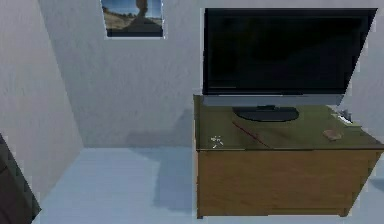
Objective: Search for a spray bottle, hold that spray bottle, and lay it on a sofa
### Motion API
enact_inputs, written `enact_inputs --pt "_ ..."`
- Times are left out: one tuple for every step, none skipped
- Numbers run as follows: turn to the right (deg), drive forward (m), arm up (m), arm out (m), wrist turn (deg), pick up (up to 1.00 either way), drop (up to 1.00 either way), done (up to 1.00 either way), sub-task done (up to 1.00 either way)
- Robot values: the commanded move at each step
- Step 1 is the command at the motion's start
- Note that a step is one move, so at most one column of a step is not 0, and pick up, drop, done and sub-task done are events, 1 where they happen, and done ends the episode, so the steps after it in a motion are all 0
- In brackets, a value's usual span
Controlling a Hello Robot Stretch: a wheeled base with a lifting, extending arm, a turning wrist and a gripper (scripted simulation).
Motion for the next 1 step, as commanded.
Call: enact_inputs --pt "45.0 0.0 0.0 0.0 0.0 0.0 0.0 0.0 0.0"
